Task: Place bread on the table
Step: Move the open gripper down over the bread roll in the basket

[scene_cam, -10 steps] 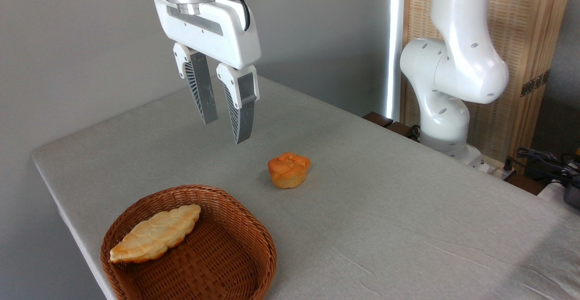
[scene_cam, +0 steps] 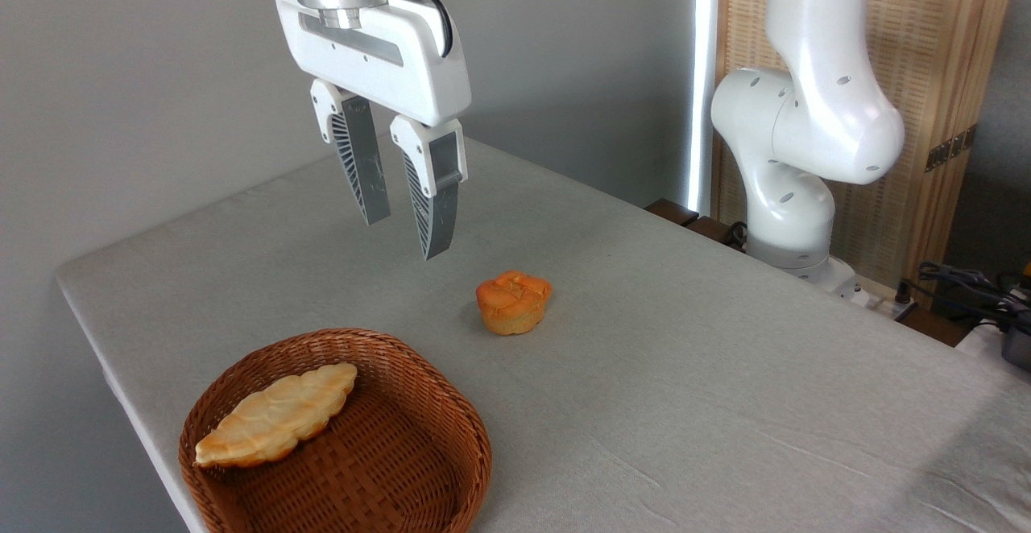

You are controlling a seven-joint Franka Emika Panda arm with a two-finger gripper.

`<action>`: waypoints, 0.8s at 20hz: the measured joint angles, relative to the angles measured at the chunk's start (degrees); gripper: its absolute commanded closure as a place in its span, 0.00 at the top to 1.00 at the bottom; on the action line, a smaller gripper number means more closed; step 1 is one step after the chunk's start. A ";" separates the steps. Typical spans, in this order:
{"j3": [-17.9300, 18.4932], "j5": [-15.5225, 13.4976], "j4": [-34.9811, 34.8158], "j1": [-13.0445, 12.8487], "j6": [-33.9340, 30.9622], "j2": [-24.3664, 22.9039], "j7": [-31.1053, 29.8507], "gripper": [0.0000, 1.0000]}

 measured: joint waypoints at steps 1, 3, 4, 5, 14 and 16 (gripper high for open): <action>0.00 0.00 0.00 0.00 0.00 0.00 0.00 1.00; 0.00 0.00 0.00 -0.02 0.07 0.04 0.00 1.00; 0.00 0.00 -0.02 -0.05 0.51 0.10 0.00 1.00; 0.00 0.00 -0.10 -0.06 1.88 0.21 0.00 1.00; 0.00 -3.62 -9.34 -0.14 29.69 4.52 -6.00 1.00; -0.18 -5.07 -9.86 -0.25 32.69 6.50 -6.81 1.00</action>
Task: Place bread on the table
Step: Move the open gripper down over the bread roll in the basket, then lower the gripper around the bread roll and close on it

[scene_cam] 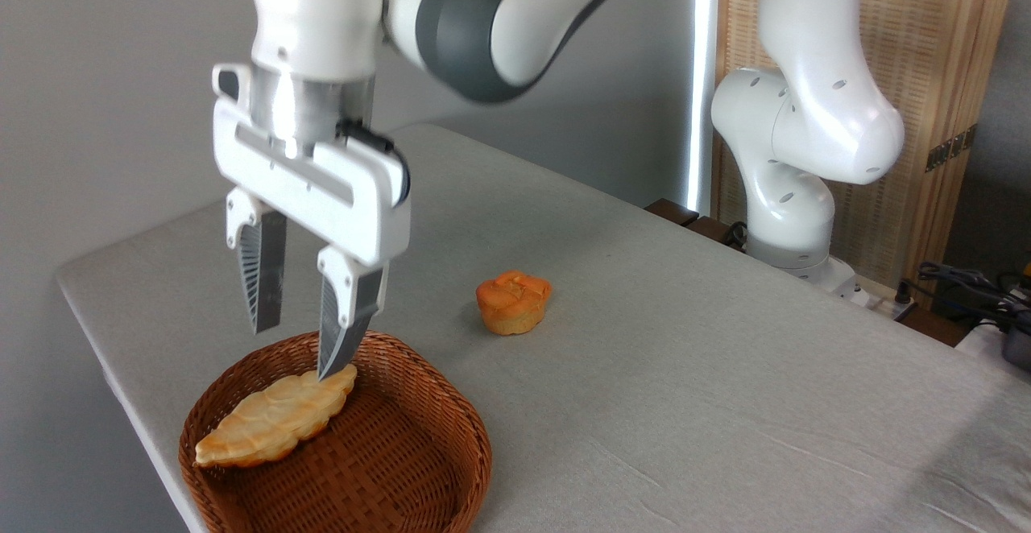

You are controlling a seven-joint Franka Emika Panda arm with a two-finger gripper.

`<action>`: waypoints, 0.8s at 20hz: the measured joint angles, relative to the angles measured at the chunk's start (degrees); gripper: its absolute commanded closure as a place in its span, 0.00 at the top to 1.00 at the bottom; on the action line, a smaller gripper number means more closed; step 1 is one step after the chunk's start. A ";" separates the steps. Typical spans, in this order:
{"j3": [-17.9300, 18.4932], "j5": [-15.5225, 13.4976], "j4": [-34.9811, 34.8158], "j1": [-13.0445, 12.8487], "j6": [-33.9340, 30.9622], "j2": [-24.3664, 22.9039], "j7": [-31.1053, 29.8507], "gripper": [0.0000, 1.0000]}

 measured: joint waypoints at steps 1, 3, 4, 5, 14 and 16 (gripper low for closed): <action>-0.26 -0.63 -0.05 -0.05 0.75 1.00 -0.14 1.00; -1.41 -1.21 -0.07 -0.19 1.53 2.87 -0.26 1.00; -2.09 -1.32 -0.08 -0.29 1.84 3.73 -0.61 1.00; -2.61 -1.47 -0.08 -0.36 2.13 4.45 -0.96 1.00; -4.53 -2.66 -2.64 -0.49 9.00 7.63 -1.05 1.00; -4.56 -2.54 -3.67 -0.48 10.41 7.67 -0.98 1.00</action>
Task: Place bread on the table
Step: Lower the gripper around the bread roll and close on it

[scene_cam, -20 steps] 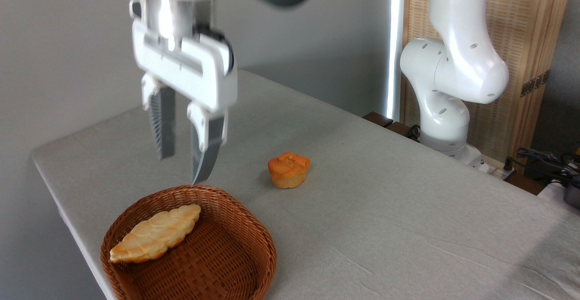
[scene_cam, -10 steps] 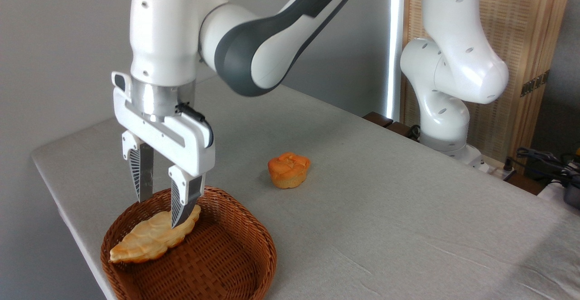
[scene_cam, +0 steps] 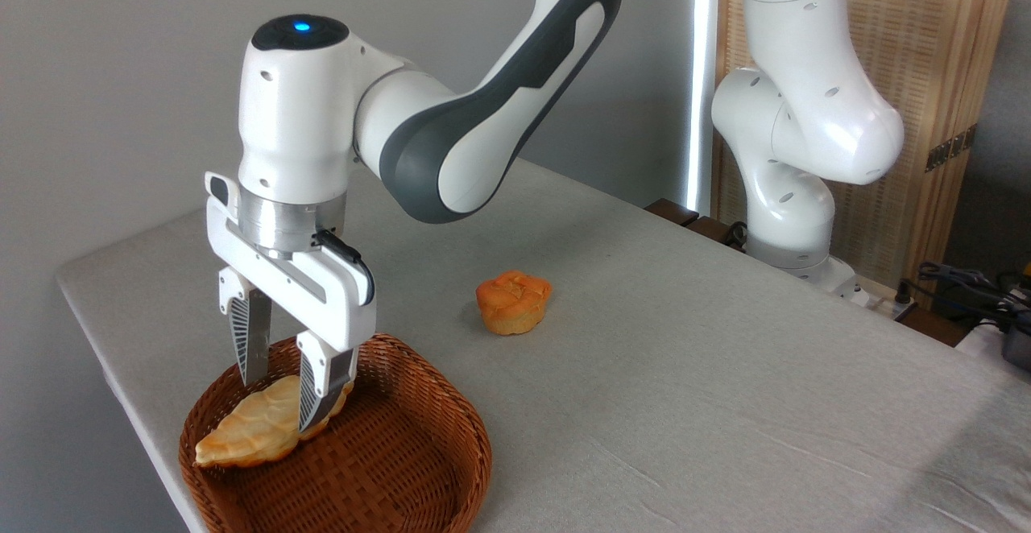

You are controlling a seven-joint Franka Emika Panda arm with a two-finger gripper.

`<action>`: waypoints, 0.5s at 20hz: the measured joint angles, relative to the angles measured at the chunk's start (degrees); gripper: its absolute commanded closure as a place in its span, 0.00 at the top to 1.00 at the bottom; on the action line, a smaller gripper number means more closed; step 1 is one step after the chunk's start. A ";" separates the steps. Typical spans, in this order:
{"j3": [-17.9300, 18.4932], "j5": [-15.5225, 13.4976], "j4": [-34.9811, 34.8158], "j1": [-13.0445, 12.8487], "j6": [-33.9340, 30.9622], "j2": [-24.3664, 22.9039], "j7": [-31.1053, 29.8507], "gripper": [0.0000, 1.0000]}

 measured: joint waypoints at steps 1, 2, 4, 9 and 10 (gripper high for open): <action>-0.07 0.27 -0.42 0.00 0.53 0.05 0.04 0.98; -0.24 0.55 -0.74 0.00 1.02 0.15 0.04 0.88; -0.70 1.09 -1.11 -0.01 1.77 0.44 0.04 0.62; -0.92 1.75 -1.47 0.00 3.43 1.24 0.14 0.10; -0.94 1.78 -1.47 0.00 3.46 1.37 0.37 0.06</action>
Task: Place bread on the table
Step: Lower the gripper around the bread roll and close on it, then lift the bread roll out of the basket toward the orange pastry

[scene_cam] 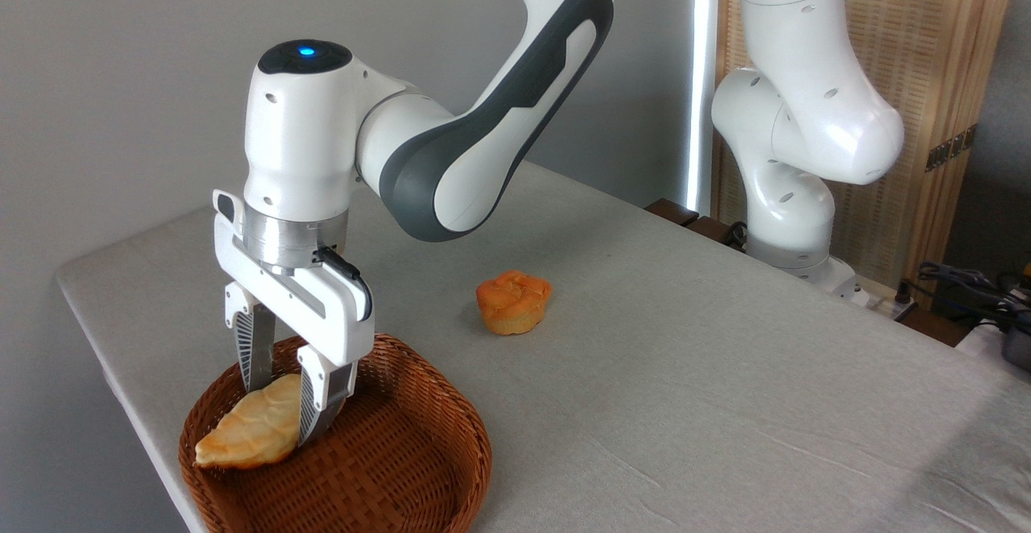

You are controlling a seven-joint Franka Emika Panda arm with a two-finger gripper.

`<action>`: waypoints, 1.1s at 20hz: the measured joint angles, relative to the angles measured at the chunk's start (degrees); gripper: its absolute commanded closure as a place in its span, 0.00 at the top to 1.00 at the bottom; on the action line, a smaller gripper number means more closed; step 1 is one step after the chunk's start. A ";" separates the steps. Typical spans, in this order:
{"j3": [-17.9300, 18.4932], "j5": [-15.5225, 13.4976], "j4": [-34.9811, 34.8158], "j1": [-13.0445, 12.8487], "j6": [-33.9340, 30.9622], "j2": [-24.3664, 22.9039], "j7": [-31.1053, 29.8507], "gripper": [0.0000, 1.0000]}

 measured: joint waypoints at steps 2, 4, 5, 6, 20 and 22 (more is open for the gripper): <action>-0.03 0.02 0.00 0.00 0.04 0.14 1.04 0.05; -0.03 0.02 0.00 0.04 0.04 0.15 2.27 0.00; -0.03 0.02 0.00 0.04 0.04 0.15 2.60 0.00; -0.03 0.02 0.00 0.04 0.04 0.15 2.82 0.00; 0.78 0.02 1.31 1.46 -1.74 -3.91 2.98 0.00; 1.84 0.02 1.55 1.76 -5.30 -7.11 2.98 0.00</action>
